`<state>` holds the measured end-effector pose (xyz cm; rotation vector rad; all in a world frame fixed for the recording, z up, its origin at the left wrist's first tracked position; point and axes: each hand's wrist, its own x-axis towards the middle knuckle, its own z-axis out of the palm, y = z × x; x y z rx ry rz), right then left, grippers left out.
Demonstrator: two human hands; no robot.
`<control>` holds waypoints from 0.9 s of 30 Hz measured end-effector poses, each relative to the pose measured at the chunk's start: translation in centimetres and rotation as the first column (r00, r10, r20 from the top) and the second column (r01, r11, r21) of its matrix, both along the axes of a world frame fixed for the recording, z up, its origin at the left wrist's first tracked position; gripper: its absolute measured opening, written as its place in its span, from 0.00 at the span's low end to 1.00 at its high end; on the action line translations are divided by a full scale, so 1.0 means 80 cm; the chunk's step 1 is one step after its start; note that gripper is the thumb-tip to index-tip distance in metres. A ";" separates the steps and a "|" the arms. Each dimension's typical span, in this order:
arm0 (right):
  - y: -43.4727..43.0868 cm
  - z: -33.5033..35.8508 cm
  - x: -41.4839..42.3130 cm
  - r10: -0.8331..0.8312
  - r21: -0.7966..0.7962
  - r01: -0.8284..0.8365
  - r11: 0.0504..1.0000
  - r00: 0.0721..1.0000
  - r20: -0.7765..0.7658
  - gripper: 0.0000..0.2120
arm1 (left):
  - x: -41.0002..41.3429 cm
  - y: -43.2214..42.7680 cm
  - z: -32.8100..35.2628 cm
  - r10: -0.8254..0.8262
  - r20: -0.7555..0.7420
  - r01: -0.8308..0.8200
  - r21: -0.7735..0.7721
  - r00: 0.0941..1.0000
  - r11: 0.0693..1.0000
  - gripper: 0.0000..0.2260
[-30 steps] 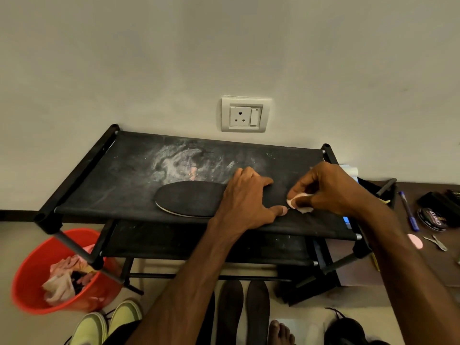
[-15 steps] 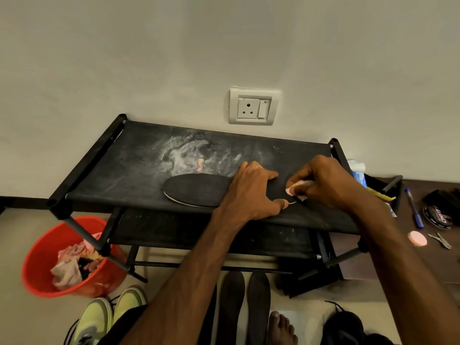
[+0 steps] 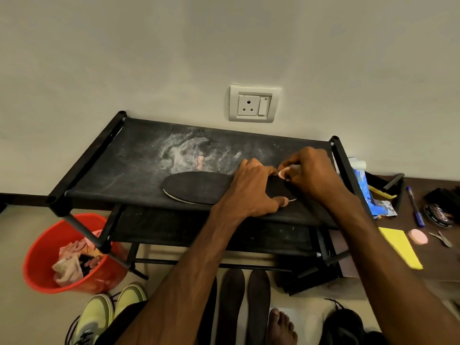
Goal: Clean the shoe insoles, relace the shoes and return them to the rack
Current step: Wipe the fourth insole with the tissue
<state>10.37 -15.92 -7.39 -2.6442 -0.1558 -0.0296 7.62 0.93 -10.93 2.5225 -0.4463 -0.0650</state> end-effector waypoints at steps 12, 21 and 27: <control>-0.010 0.033 -0.032 0.270 -0.031 -0.282 0.959 0.940 -0.211 0.08 | 0.001 0.003 -0.006 0.031 -0.028 -0.035 -0.174 0.999 0.984 0.38; 0.024 -0.002 -0.004 -0.051 0.017 0.052 0.999 0.999 -0.010 0.06 | 0.000 0.004 -0.006 0.052 -0.095 -0.073 -0.231 0.994 0.970 0.45; 0.009 0.021 -0.017 0.150 -0.030 -0.157 0.987 0.975 -0.167 0.04 | -0.004 0.004 0.003 0.090 -0.014 -0.091 -0.161 0.996 0.983 0.52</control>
